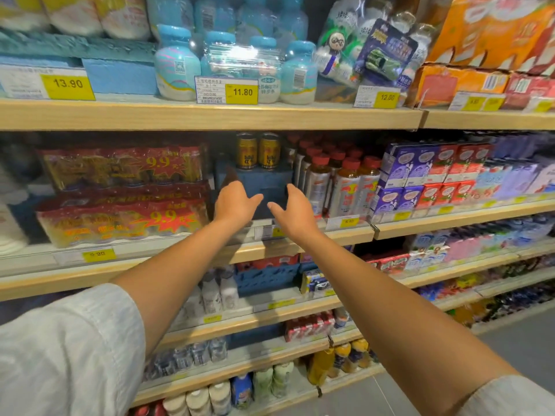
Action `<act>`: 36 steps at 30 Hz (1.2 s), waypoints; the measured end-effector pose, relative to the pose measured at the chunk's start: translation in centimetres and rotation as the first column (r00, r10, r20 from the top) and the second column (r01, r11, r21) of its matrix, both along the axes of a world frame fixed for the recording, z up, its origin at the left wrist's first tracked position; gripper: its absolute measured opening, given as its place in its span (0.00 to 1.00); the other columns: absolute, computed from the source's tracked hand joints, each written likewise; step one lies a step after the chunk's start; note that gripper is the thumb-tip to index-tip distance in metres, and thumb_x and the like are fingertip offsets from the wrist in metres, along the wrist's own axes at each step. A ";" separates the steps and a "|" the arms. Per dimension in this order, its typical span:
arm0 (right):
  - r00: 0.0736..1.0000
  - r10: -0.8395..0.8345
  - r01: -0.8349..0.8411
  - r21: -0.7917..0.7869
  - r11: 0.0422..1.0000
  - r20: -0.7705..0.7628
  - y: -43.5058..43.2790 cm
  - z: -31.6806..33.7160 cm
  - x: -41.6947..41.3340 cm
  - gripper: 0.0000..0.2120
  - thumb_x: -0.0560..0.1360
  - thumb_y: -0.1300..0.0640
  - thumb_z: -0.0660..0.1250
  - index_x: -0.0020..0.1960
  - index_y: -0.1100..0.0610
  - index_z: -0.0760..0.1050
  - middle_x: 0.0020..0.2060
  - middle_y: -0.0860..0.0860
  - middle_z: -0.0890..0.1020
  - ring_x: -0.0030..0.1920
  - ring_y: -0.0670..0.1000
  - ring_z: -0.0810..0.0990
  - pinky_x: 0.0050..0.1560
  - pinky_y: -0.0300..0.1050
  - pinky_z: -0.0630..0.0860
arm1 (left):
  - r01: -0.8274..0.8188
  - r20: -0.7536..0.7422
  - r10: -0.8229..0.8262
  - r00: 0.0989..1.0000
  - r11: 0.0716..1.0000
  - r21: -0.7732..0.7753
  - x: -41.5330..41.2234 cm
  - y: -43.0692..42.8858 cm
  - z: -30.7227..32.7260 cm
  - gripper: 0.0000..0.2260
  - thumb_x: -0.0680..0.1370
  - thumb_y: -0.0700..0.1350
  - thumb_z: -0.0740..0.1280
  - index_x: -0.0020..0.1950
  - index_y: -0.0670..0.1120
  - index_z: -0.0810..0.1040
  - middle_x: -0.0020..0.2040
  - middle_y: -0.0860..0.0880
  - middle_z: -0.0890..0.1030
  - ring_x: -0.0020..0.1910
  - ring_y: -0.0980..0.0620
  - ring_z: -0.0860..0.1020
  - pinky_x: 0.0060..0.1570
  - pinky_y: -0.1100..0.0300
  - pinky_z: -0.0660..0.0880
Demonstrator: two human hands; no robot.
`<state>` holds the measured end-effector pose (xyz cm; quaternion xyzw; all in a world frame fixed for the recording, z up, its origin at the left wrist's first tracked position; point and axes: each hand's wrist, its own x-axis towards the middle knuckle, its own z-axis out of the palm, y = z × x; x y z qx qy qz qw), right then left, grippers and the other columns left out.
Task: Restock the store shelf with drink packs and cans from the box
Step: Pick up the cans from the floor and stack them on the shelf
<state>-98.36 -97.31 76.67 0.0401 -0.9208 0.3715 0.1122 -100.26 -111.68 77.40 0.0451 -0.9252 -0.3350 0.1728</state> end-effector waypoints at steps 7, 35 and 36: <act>0.989 -0.087 0.062 -0.187 0.980 -0.123 4.9 -2.1 4.1 0.31 0.81 0.47 0.66 0.78 0.57 0.61 0.74 0.52 0.70 0.70 0.52 0.71 0.68 0.48 0.70 | 0.121 -0.024 -0.123 0.992 0.990 -0.078 3.7 3.9 -1.7 0.41 0.76 0.60 0.70 0.79 0.43 0.54 0.79 0.44 0.60 0.76 0.44 0.63 0.66 0.48 0.70; 0.718 -0.639 0.666 -0.007 0.746 0.276 33.5 -33.9 20.6 0.35 0.76 0.44 0.72 0.77 0.54 0.63 0.74 0.52 0.70 0.72 0.51 0.68 0.69 0.43 0.63 | 0.810 0.410 -0.723 0.556 0.581 -0.074 8.8 29.5 -35.1 0.32 0.77 0.57 0.69 0.77 0.49 0.61 0.74 0.47 0.67 0.70 0.45 0.69 0.63 0.49 0.71; 0.716 -0.636 0.663 0.003 0.748 0.289 33.8 -35.8 20.7 0.35 0.76 0.45 0.72 0.77 0.55 0.63 0.74 0.53 0.70 0.73 0.52 0.68 0.69 0.42 0.62 | 0.817 0.435 -0.718 0.544 0.571 -0.079 8.5 29.9 -37.1 0.32 0.77 0.57 0.68 0.77 0.49 0.61 0.73 0.48 0.67 0.69 0.45 0.70 0.61 0.50 0.73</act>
